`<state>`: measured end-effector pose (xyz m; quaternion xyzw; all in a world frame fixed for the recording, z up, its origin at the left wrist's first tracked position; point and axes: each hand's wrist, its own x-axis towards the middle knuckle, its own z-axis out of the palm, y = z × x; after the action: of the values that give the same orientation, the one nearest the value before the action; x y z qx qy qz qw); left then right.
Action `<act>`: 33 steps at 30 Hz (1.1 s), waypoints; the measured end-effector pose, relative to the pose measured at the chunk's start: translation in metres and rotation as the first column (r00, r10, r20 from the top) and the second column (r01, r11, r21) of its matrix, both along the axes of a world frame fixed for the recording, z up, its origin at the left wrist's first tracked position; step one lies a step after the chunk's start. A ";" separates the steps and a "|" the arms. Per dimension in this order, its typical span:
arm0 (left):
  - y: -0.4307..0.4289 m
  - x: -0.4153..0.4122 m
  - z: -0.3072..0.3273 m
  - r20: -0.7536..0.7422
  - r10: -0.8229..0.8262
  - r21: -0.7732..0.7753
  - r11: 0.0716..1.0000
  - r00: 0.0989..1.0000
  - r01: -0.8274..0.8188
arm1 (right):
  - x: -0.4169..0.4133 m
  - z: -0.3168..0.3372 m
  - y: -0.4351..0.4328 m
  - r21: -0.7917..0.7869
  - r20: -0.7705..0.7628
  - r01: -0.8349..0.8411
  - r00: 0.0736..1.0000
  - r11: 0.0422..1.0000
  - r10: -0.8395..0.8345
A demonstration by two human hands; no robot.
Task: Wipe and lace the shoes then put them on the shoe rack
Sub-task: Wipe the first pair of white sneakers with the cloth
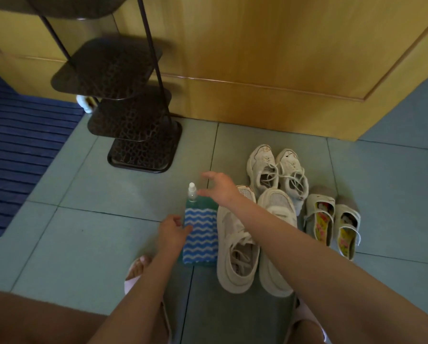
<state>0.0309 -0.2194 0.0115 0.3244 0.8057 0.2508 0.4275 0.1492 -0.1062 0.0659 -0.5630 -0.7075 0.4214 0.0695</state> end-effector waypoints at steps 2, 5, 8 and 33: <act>0.003 0.000 -0.005 -0.015 -0.042 0.002 0.999 0.999 0.042 | -0.010 -0.006 0.005 -0.011 -0.008 -0.016 1.000 1.000 0.016; 0.007 0.001 -0.013 -0.050 -0.067 0.031 0.997 0.997 0.069 | -0.022 -0.016 0.011 -0.023 -0.040 -0.018 0.999 1.000 0.017; 0.008 0.000 -0.023 -0.153 -0.080 0.067 0.994 0.985 0.092 | -0.029 -0.023 0.014 -0.016 -0.052 -0.039 0.998 0.999 0.038; 0.154 -0.001 0.133 -0.343 -0.493 0.261 0.768 0.800 0.585 | 0.090 0.079 0.082 -0.504 -0.643 -0.026 0.678 0.863 -0.355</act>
<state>0.0294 -0.0657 0.1450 0.6443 0.6661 0.2133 0.3093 0.2396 -0.0244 0.1448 -0.4157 -0.4421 0.7579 0.2394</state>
